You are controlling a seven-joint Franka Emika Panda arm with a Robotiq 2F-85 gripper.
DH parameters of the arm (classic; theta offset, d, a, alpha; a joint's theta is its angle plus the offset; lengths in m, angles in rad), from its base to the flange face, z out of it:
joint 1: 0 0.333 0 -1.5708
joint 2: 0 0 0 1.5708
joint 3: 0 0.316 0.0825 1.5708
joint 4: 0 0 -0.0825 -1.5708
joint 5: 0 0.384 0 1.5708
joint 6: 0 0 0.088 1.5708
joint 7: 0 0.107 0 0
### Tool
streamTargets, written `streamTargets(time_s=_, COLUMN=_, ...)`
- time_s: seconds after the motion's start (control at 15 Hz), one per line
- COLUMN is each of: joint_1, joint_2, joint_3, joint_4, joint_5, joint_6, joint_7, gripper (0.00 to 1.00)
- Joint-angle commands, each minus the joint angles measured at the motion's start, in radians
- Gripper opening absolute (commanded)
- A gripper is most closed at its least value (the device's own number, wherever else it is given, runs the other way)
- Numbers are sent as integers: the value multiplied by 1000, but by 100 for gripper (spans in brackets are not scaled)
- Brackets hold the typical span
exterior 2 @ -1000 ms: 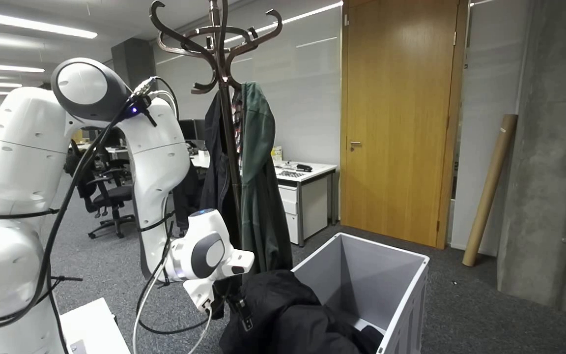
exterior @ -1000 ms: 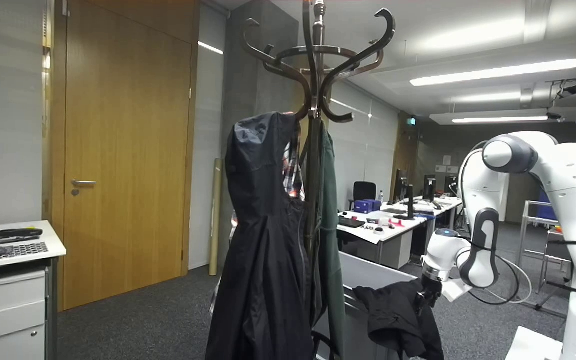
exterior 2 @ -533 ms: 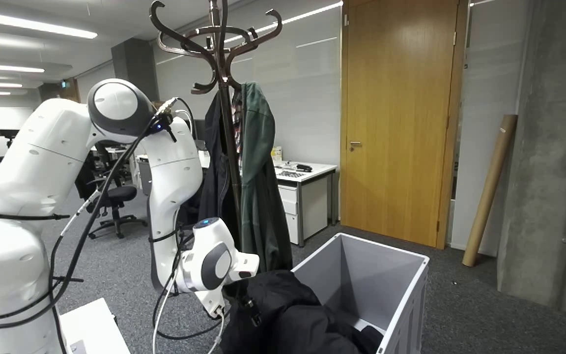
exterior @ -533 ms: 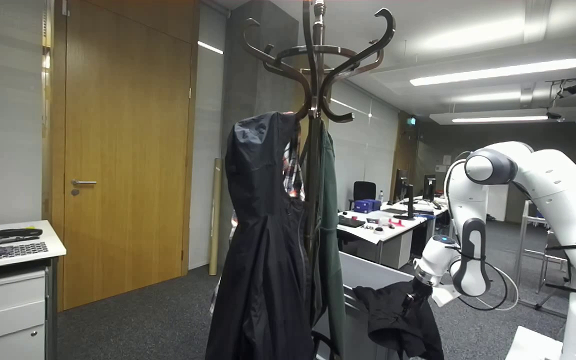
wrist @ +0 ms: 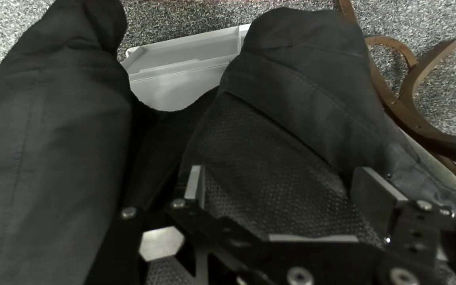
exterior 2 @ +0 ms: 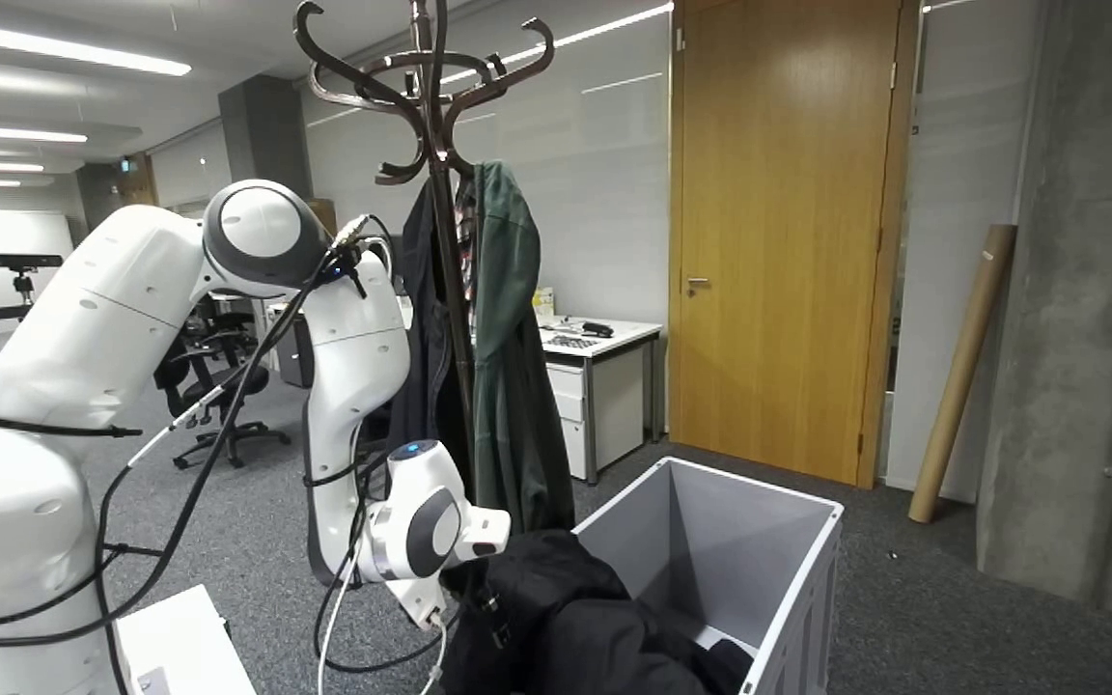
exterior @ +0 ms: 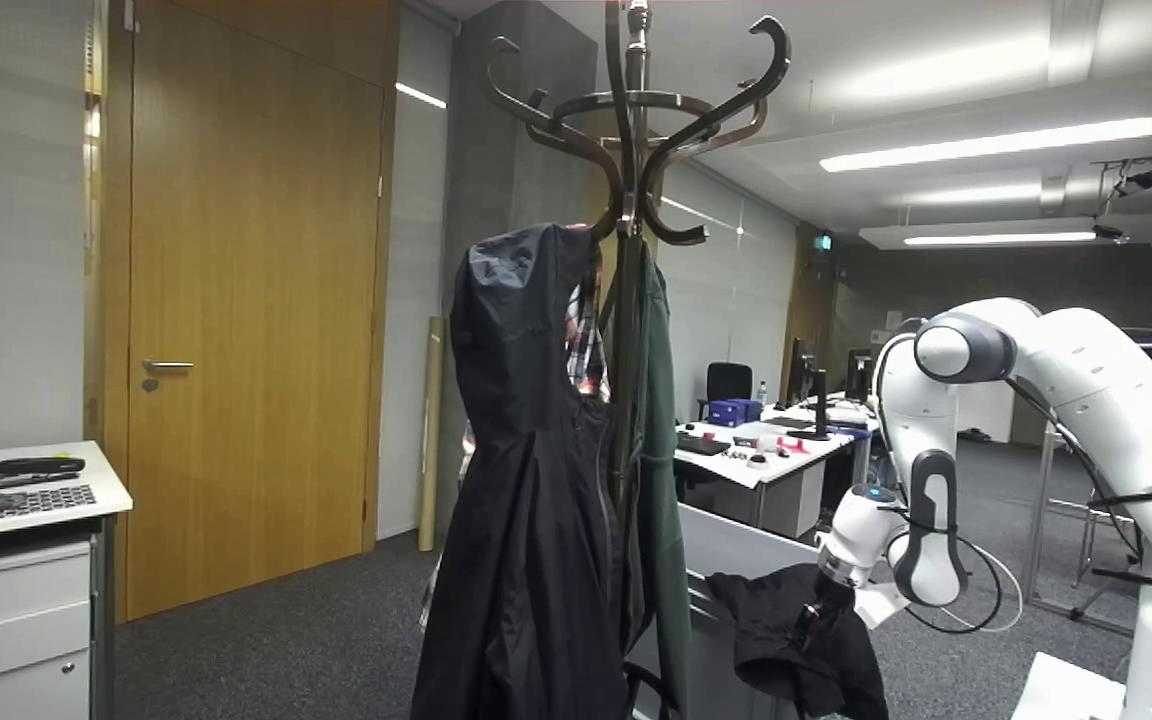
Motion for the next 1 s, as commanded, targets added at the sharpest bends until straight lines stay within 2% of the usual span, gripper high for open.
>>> streamTargets(time_s=0.0, joint_1=-19, joint_2=29, joint_3=13, joint_4=47, joint_5=7, joint_6=0, joint_7=-36, gripper=74)
streamTargets(time_s=0.07, joint_1=-11, joint_2=31, joint_3=8, joint_4=56, joint_5=12, joint_6=0, joint_7=-40, gripper=68)
streamTargets(time_s=0.6, joint_1=-18, joint_2=-2, joint_3=6, joint_4=78, joint_5=13, joint_6=0, joint_7=-72, gripper=5)
streamTargets(time_s=0.73, joint_1=-5, joint_2=-24, joint_3=-13, joint_4=63, joint_5=16, joint_6=0, joint_7=-68, gripper=0)
streamTargets(time_s=0.93, joint_1=29, joint_2=-64, joint_3=-61, joint_4=20, joint_5=7, joint_6=0, joint_7=-54, gripper=2)
